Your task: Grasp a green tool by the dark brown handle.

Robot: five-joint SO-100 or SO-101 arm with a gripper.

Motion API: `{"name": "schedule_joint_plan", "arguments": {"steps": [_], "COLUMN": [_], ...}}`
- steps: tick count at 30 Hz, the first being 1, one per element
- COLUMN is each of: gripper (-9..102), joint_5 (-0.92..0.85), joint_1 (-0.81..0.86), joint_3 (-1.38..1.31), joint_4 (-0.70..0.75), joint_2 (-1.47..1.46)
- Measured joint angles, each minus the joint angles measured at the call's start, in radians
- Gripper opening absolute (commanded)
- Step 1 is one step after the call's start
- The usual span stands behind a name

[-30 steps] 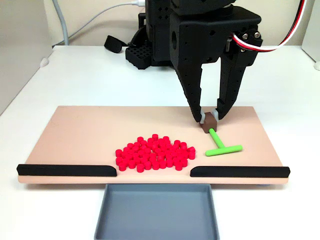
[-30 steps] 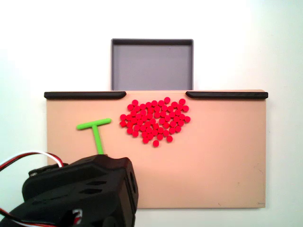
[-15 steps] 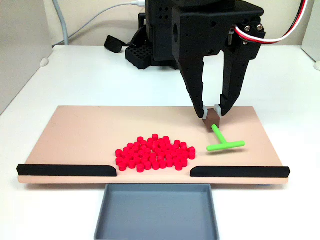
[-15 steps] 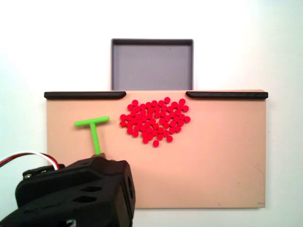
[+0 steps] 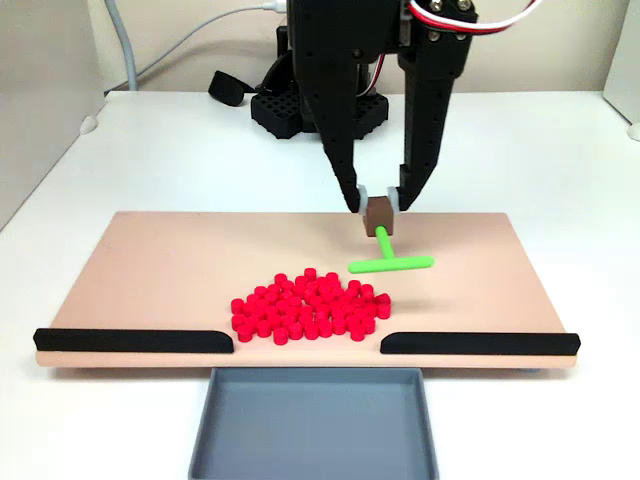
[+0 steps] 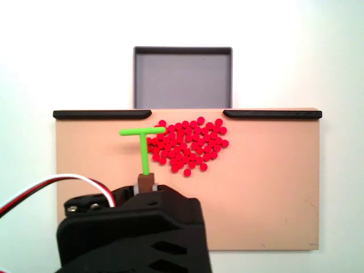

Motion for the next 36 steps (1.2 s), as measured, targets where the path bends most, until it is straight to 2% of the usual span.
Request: {"name": "schedule_joint_plan", "arguments": {"steps": [18, 36], "gripper": [0, 0], "joint_5": [0.014, 0.049], "joint_1": [0.146, 0.114], "joint_3": [0.118, 0.118], "joint_4": [0.032, 0.049], "joint_2": [0.133, 0.135]}}
